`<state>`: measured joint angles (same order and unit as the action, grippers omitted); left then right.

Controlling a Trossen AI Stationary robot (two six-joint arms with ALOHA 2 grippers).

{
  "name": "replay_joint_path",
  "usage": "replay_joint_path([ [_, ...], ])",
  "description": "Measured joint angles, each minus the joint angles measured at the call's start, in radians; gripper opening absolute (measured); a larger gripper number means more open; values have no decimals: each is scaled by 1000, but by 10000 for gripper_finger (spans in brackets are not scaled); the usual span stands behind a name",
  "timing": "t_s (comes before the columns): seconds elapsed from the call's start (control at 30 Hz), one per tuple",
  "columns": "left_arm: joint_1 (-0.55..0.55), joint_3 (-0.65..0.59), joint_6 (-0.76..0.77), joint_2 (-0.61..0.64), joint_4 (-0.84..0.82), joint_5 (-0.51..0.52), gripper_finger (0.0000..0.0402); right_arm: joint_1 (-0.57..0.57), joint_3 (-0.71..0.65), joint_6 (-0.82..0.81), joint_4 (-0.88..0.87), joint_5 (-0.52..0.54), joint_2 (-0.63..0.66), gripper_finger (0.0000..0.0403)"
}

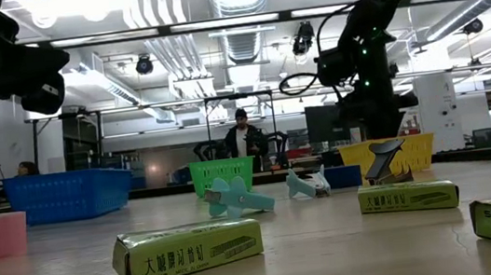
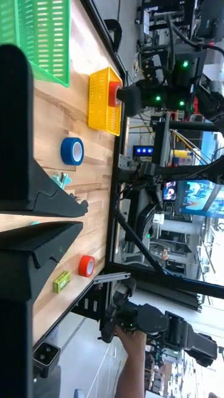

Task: Pick and place Stapler, Stapler remover, tape
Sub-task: Put the top orange tape into the yellow bin

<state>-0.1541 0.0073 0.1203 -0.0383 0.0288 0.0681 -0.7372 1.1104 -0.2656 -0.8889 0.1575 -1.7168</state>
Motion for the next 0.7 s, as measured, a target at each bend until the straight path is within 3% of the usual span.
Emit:
replay_joint_path([
  [0.4, 0, 0, 0, 0, 0, 0, 26, 0, -47, 20, 81, -1, 0, 62],
  [0.7, 0, 0, 0, 0, 0, 0, 26, 0, -46, 30, 97, 5, 0, 125],
])
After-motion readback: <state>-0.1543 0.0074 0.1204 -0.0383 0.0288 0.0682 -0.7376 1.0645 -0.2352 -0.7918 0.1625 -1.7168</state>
